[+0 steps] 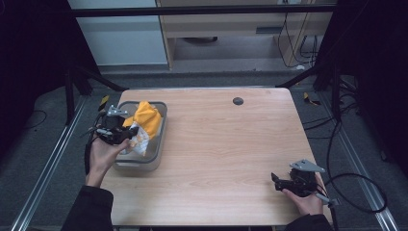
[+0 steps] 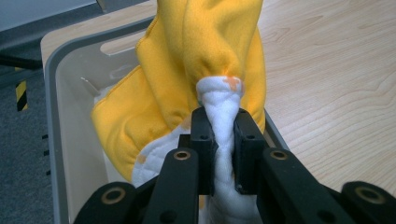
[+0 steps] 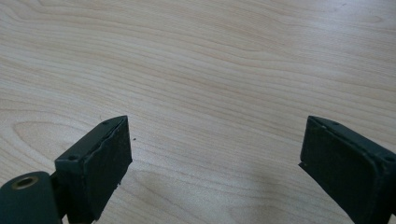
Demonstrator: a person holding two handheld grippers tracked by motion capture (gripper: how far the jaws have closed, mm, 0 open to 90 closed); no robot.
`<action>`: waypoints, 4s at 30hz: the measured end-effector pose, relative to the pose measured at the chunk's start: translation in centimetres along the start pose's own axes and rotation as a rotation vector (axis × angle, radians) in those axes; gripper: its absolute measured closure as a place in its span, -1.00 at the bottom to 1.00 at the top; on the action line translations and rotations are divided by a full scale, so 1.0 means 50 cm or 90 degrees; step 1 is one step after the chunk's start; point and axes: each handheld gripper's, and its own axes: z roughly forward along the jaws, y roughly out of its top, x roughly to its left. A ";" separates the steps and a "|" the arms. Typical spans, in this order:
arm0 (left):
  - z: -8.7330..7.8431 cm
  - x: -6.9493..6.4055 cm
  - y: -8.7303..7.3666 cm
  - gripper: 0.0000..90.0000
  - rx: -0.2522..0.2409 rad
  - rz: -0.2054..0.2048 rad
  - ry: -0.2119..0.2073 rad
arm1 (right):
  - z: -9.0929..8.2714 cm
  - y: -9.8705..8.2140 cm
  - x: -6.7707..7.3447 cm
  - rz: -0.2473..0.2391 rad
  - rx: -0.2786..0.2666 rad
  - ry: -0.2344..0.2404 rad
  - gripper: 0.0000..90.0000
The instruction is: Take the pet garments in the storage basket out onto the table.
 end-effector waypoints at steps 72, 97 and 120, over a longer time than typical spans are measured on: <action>-0.021 -0.196 0.053 0.80 -0.028 0.146 -0.147 | -0.005 0.001 -0.004 0.004 -0.011 -0.005 -0.82; 0.030 -0.259 0.046 0.80 -0.007 0.176 -0.187 | -0.009 -0.001 -0.012 0.008 -0.021 -0.012 -0.82; 0.110 -0.312 0.012 0.80 0.033 0.185 -0.231 | -0.009 -0.004 -0.018 0.015 -0.027 -0.019 -0.82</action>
